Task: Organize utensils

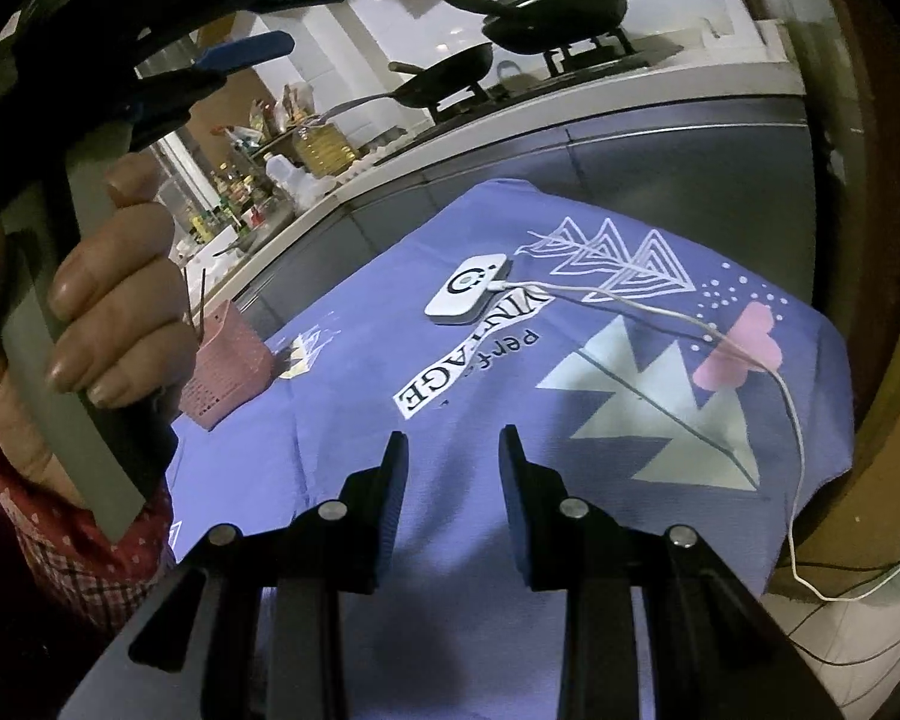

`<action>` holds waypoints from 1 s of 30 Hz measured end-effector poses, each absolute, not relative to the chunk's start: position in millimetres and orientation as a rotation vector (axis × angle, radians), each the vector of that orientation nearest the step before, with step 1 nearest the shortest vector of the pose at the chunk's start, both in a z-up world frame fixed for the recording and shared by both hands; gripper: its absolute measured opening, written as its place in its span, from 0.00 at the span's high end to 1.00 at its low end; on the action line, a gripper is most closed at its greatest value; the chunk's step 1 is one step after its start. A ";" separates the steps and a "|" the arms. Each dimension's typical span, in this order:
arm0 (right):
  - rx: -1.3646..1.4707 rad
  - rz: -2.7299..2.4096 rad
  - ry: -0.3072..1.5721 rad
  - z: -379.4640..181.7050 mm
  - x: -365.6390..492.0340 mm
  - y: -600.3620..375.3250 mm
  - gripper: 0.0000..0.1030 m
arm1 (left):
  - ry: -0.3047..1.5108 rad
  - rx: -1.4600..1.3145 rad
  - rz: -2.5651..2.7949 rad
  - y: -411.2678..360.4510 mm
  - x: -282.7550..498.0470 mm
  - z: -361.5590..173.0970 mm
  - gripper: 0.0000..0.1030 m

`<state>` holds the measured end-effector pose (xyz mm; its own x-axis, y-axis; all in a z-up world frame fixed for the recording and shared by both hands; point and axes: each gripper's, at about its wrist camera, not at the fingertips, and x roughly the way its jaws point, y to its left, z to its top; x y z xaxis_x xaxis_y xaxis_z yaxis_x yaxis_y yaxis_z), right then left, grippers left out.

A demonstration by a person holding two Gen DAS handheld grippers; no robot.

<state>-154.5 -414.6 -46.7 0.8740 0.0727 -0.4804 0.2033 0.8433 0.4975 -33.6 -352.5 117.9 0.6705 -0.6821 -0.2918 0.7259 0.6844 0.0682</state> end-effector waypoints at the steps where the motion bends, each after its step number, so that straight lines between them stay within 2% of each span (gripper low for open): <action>1: 0.563 -0.070 0.509 -45.7 -154.3 -412.9 0.69 | 0.252 0.181 -0.795 -350.0 -33.4 118.8 0.61; 18: 0.497 0.064 0.526 -36.9 -137.8 -384.5 0.69 | 0.227 0.161 -0.672 -301.8 -36.2 138.0 0.60; 25: 0.401 0.336 0.599 -20.8 -94.1 -339.8 0.69 | 0.263 0.115 -0.373 -197.2 -25.6 142.6 0.59; 28: 0.356 0.470 0.634 -13.2 -73.8 -308.1 0.69 | 0.353 0.071 -0.230 -134.7 -21.3 131.4 0.50; 30: 0.326 0.539 0.646 -9.1 -63.0 -283.6 0.69 | 0.419 0.047 -0.124 -92.9 -22.7 118.9 0.49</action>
<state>-63.0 -283.6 -9.1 0.6694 0.5674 -0.4796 -0.3706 0.8145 0.4463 -22.7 -92.9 118.9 0.9059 -0.1104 -0.4089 0.1298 0.9914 0.0197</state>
